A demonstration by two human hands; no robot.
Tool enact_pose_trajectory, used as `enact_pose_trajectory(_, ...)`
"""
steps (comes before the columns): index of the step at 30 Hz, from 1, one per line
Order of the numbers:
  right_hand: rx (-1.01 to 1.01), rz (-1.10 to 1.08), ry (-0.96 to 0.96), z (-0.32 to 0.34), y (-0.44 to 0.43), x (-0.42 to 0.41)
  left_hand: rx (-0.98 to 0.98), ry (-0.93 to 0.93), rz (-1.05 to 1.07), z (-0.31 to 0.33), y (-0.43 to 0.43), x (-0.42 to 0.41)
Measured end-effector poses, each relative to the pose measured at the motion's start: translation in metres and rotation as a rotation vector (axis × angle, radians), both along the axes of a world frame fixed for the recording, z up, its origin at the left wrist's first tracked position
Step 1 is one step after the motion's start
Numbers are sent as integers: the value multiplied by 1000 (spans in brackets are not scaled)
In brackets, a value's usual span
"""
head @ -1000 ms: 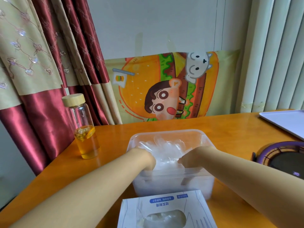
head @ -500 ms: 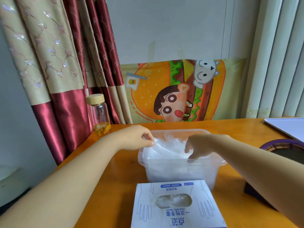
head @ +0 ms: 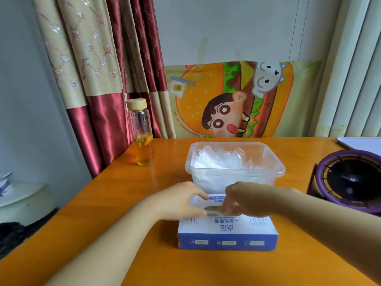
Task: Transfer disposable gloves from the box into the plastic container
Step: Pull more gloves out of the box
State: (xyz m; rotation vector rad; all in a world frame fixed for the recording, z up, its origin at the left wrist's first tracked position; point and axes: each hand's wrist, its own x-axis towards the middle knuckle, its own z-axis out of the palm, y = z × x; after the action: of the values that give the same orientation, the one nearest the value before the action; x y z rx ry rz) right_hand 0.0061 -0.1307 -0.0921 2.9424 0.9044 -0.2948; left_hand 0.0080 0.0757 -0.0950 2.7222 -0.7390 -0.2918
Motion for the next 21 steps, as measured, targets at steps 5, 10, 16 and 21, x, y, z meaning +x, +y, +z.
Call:
enact_pose_trajectory(5,-64,-10,-27,-17,9,8,78,74,-33,-15,-8,-7)
enact_pose_trajectory(10,31,-24,0,-21,7,10,103,67,-15,-20,-9,-10)
enact_pose_trajectory(16,104,-13,61,-10,9,8,56,41,-9,-27,-4,-6)
enact_pose_trajectory(21,53,7,13,-21,22,9,62,43,-23,-26,-6,-7)
